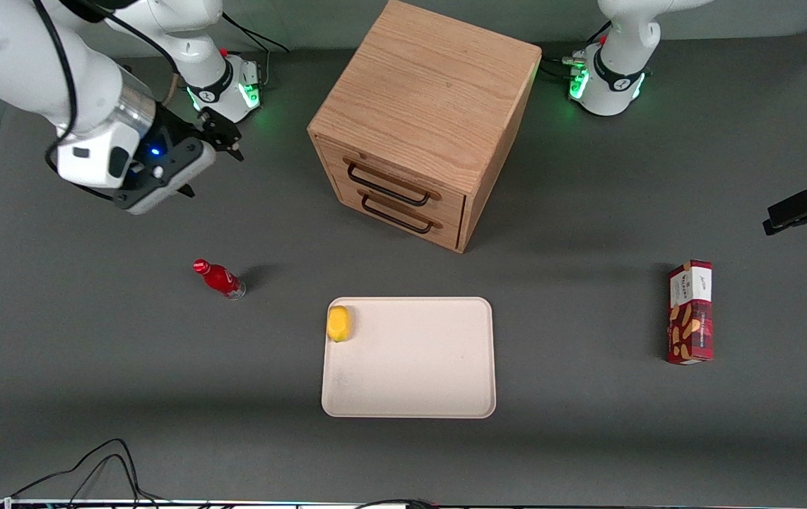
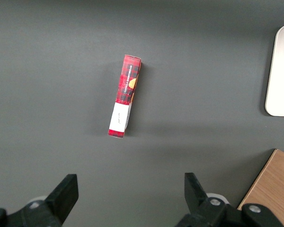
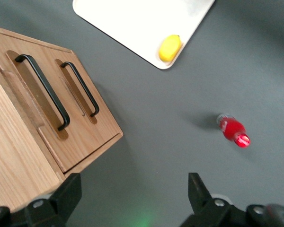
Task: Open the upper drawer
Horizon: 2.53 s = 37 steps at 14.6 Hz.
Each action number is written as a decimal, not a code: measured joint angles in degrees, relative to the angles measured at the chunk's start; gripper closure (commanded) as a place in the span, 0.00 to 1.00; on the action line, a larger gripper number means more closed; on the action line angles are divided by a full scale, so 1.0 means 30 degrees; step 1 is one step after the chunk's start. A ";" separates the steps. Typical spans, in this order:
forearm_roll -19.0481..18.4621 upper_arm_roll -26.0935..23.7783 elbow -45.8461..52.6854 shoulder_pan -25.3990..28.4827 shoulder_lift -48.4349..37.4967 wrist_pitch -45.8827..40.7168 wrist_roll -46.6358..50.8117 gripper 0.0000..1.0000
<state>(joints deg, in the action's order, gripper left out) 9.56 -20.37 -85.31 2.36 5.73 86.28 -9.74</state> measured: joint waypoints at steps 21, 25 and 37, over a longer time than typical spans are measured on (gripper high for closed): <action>-0.3123 -0.1012 0.2242 0.5312 0.5353 0.3872 -0.1618 0.00; -0.2598 -0.1048 0.1730 0.5308 0.5523 0.3887 -0.2228 0.00; -0.0368 -0.1151 0.0443 0.5153 0.6171 0.4590 -0.3148 0.00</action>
<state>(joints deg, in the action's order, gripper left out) 8.45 -23.82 -83.98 17.82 24.24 100.05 -19.19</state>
